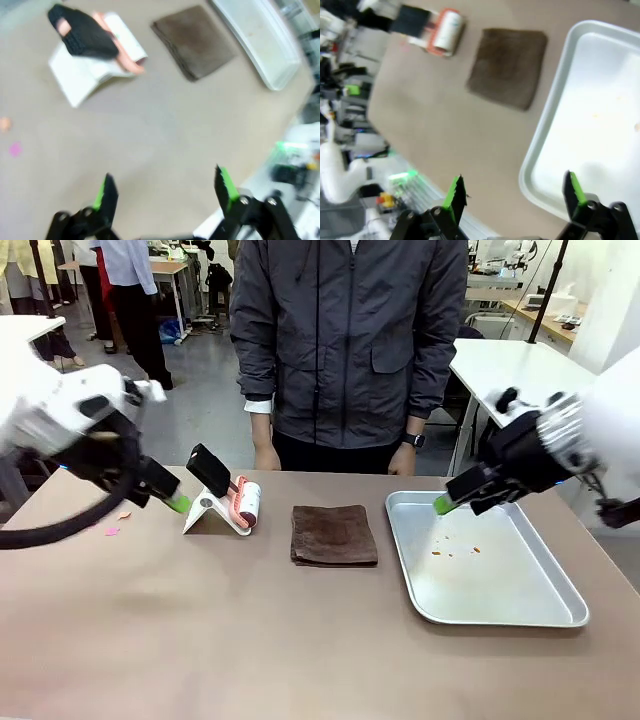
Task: Clean the surface of the table.
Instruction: Hold the Lint Roller with your left hand and the towel with your right hand.
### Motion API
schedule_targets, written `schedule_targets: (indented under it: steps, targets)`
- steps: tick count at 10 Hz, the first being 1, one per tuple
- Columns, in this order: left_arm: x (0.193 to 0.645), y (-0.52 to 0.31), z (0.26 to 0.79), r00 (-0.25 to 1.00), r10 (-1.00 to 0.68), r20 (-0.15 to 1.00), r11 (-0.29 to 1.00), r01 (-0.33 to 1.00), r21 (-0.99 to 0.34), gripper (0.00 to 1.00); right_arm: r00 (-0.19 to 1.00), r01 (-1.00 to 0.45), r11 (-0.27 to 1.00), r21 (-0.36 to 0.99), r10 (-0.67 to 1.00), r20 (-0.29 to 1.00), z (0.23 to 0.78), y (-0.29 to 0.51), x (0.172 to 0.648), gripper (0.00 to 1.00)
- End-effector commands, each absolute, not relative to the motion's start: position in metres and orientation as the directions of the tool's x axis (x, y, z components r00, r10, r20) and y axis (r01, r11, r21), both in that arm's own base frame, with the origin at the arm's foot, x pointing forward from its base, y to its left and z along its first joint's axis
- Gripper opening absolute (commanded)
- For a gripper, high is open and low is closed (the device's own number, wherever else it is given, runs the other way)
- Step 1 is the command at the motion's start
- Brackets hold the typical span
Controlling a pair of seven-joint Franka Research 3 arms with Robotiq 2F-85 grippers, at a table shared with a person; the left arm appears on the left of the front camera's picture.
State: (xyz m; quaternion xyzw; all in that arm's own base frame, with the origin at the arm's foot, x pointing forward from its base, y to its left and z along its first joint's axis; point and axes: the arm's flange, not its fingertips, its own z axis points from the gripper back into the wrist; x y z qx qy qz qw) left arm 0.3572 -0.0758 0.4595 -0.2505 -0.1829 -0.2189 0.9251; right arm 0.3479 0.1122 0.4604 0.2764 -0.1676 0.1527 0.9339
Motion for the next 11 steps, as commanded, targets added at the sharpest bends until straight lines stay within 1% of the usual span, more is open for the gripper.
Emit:
schedule_targets:
  steps: [1,2,3,5,6,7,9,11]
  targets:
    - [0.351,-0.018,0.459,0.872,-0.205,0.444,0.682,0.453,-0.574,1.00,0.951,-0.253,0.724,0.641,0.065,0.302,0.453,0.071,0.347,1.00]
    - [0.353,0.014,0.456,0.885,-0.157,0.439,0.594,0.440,-0.674,1.00,0.966,-0.209,0.647,0.734,0.019,0.258,0.447,0.054,0.340,1.00]
    - [0.352,0.049,0.448,0.900,-0.066,0.431,0.516,0.400,-0.757,1.00,0.975,-0.157,0.564,0.811,-0.043,0.219,0.435,0.036,0.329,1.00]
    - [0.342,0.108,0.422,0.898,0.117,0.425,0.381,0.354,-0.854,1.00,0.972,-0.064,0.460,0.885,-0.171,0.160,0.406,-0.004,0.315,1.00]
    - [0.339,0.115,0.412,0.893,0.206,0.401,0.328,0.323,-0.888,1.00,0.964,-0.027,0.418,0.908,-0.228,0.134,0.393,-0.022,0.310,1.00]
    - [0.335,0.126,0.400,0.885,0.263,0.384,0.289,0.307,-0.907,1.00,0.955,-0.004,0.382,0.924,-0.271,0.116,0.383,-0.036,0.305,1.00]
    - [0.322,0.139,0.378,0.859,0.364,0.361,0.257,0.279,-0.925,1.00,0.924,0.054,0.313,0.948,-0.375,0.071,0.360,-0.068,0.294,1.00]
    - [0.306,0.134,0.369,0.845,0.430,0.320,0.285,0.209,-0.935,1.00,0.879,0.091,0.265,0.960,-0.474,0.047,0.343,-0.099,0.281,1.00]
